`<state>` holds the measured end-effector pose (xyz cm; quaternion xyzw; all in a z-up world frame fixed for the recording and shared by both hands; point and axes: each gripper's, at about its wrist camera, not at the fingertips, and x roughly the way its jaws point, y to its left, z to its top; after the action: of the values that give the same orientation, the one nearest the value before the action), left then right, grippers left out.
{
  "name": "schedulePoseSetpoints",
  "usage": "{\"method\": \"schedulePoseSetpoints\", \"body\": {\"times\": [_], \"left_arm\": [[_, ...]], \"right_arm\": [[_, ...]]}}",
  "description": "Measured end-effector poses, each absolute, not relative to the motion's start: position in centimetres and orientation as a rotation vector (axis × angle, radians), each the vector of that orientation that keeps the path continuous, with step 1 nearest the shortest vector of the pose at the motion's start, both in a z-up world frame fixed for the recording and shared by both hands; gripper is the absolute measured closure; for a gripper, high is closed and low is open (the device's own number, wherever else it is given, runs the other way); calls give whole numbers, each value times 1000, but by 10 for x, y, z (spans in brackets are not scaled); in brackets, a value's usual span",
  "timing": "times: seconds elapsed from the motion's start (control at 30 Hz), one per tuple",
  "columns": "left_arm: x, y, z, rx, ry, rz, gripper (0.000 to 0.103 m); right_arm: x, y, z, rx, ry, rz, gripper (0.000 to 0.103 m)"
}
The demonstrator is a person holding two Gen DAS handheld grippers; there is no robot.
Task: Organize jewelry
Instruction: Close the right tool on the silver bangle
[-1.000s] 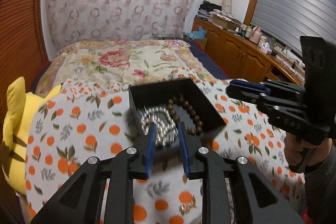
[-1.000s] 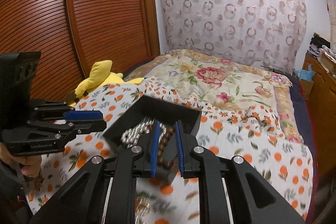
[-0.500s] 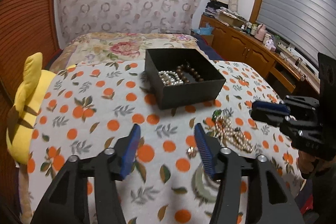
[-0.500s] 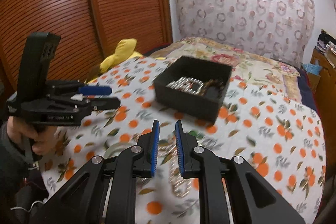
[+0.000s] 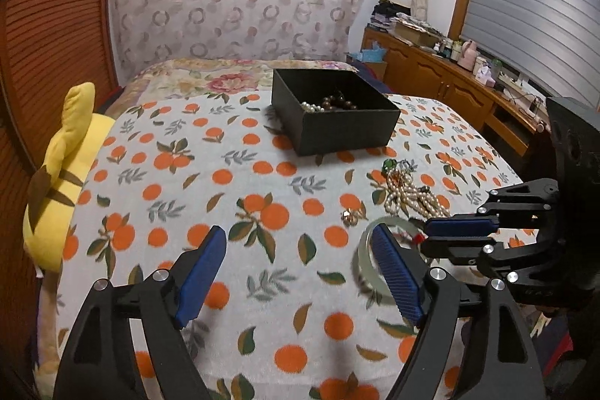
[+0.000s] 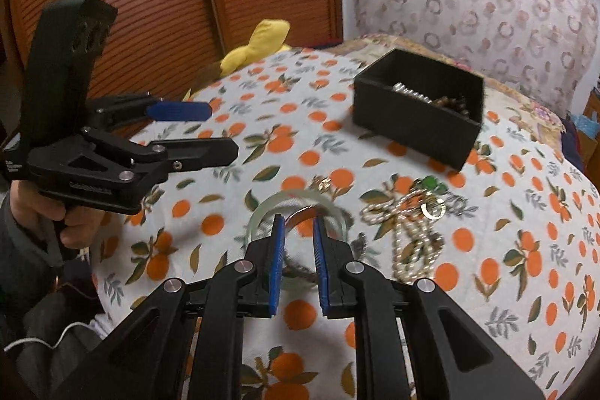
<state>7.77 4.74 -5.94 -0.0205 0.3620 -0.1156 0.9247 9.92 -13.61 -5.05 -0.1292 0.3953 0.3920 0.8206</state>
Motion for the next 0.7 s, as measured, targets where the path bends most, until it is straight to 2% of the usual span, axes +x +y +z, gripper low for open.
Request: {"method": "schedulePoseSetpoints", "body": {"times": [0.53,0.57,0.67,0.7], "left_arm": [[65,53,-60,-57,738,-242,26],[65,53,-60,-56,738,-241,26],[65,53,-60,-56,739,-240,26],[65,52,-61,-57,740,-238,26]], "right_arm": [[107,-113,-68,-420,918,830,85],[107,-114,-68,-419,920,837,86],[107,-117,-64,-383,924,876,97],[106,-118,-63,-375,923,883,97]]}}
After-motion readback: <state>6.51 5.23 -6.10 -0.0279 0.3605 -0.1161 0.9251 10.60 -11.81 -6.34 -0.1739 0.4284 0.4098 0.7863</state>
